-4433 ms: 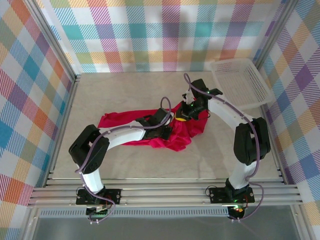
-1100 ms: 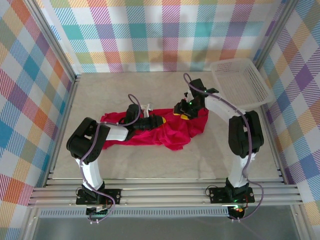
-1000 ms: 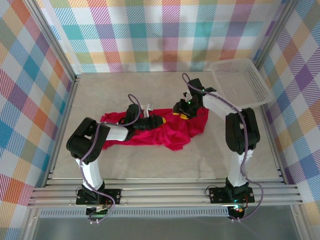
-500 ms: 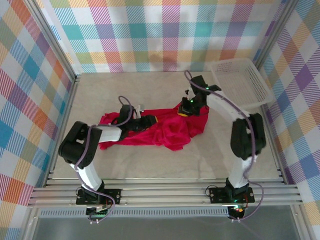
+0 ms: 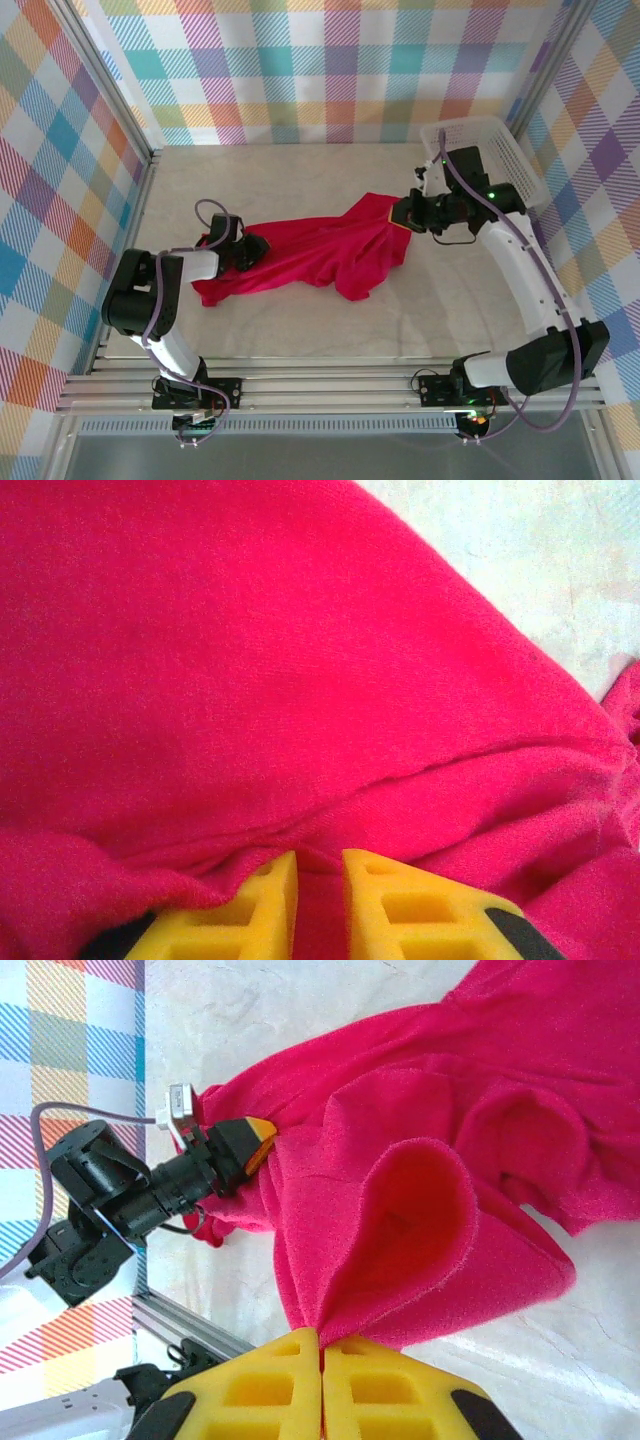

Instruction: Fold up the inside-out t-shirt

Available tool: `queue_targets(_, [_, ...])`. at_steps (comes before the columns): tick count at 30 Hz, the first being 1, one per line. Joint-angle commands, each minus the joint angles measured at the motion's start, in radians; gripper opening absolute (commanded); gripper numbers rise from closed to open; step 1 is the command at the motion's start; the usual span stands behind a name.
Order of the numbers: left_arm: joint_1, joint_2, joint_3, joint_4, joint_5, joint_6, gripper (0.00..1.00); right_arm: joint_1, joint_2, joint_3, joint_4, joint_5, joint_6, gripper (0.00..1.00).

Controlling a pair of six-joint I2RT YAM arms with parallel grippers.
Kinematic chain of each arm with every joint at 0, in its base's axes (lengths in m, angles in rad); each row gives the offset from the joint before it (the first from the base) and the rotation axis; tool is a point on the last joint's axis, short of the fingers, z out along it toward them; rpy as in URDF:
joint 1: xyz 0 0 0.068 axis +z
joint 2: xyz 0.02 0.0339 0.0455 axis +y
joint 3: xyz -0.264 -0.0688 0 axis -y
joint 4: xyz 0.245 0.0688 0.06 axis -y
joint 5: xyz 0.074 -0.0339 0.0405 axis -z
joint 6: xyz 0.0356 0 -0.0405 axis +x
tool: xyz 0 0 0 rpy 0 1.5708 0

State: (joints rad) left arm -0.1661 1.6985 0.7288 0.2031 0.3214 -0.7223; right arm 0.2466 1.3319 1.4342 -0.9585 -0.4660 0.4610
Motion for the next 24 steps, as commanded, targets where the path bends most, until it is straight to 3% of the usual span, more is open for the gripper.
queue_targets(1, [0.055,0.036,-0.026,-0.114,-0.077,0.045,0.13,-0.030,-0.046,0.013,-0.059,-0.028,-0.044,0.00])
queue_targets(7, [0.054,-0.147,-0.001,-0.232,-0.089,0.106,0.12,-0.027,0.111,-0.008,0.070,-0.012,-0.014,0.00])
queue_targets(14, [0.057,-0.407,0.121,-0.666,-0.332,0.236,0.32,-0.013,0.358,0.127,0.099,0.101,-0.029,0.00])
queue_targets(18, [0.070,-0.479,0.128,-0.790,-0.407,0.234,0.34,-0.050,0.328,0.120,0.072,0.234,-0.059,0.00])
queue_targets(24, [0.088,-0.440,0.104,-0.815,-0.374,0.240,0.33,-0.177,0.274,0.067,0.073,0.261,-0.058,0.00])
